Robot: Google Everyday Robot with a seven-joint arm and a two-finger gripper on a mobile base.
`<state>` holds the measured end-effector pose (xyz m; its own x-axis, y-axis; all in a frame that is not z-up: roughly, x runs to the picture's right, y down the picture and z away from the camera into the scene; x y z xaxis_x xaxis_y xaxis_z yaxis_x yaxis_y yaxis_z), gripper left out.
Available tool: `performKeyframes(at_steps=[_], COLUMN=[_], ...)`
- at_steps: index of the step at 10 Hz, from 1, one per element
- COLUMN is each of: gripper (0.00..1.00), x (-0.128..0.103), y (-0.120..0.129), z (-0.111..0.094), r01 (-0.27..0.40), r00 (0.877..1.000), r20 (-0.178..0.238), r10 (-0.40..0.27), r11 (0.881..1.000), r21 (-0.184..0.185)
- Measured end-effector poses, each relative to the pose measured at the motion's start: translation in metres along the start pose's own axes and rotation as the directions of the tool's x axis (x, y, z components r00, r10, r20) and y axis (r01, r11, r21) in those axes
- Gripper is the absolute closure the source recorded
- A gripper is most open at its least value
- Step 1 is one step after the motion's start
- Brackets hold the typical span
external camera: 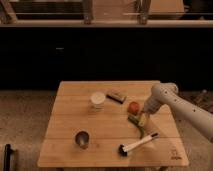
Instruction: Place pepper in metal cup
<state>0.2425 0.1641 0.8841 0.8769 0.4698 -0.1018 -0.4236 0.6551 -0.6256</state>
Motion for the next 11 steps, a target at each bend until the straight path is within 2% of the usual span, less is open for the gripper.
performKeyframes(at_steps=[1,3,6,11], gripper=[0.32,0.21,0.20,0.20], x=[-0.002,-0.003,-0.003,-0.008], y=[0.000,0.003,0.008,0.022], z=[0.000,-0.002,-0.008,-0.015], r01=[0.001,0.004,0.004,0.002], r00=[1.000,1.000,1.000,1.000], r20=[0.000,0.001,0.007,0.015], r10=[-0.001,-0.005,-0.004,-0.002], r11=[1.000,1.000,1.000,1.000], r21=[-0.004,0.006,0.017,-0.021])
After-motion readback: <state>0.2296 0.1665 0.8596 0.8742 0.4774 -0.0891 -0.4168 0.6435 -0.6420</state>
